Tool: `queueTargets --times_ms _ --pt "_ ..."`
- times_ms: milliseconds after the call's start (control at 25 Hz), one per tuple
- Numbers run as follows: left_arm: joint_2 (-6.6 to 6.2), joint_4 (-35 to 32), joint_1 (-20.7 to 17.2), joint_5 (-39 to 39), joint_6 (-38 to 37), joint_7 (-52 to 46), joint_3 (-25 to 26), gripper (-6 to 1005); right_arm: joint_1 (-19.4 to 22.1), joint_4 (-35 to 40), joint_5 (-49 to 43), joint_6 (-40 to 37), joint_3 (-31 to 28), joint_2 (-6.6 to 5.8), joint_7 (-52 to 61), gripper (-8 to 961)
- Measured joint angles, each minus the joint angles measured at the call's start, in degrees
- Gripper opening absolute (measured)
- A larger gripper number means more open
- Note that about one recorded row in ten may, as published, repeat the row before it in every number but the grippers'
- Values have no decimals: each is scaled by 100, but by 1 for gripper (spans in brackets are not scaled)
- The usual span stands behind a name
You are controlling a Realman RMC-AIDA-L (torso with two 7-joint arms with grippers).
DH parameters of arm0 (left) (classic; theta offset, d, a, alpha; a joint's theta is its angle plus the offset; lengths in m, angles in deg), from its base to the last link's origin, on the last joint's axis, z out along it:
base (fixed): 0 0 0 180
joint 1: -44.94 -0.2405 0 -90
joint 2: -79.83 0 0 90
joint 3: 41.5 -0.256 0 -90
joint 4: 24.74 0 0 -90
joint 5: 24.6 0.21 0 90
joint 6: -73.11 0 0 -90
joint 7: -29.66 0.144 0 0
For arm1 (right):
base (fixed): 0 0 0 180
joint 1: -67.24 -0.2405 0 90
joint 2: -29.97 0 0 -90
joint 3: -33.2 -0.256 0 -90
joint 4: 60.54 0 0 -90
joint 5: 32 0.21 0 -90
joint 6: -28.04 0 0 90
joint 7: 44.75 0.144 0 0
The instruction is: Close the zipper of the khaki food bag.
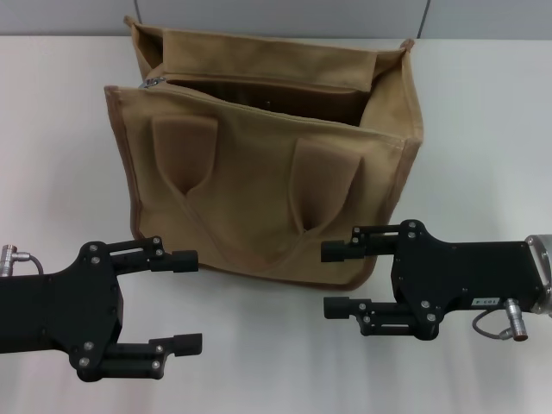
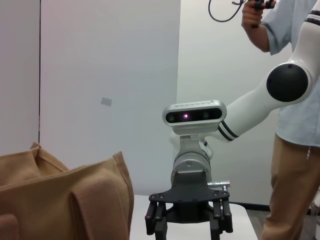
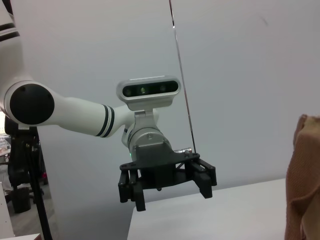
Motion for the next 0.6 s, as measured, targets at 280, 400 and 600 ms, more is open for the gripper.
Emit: queueTargets --times_ms 280,400,600 --pt "15 23 23 -2 10 9 3 764 7 -80 0 -8 32 -1 -56 606" --pt "65 29 53 16 10 14 2 762 15 -161 0 -14 35 0 -128 606" --pt "113 136 87 -125 41 211 531 760 22 -384 8 -11 -15 0 -387 606"
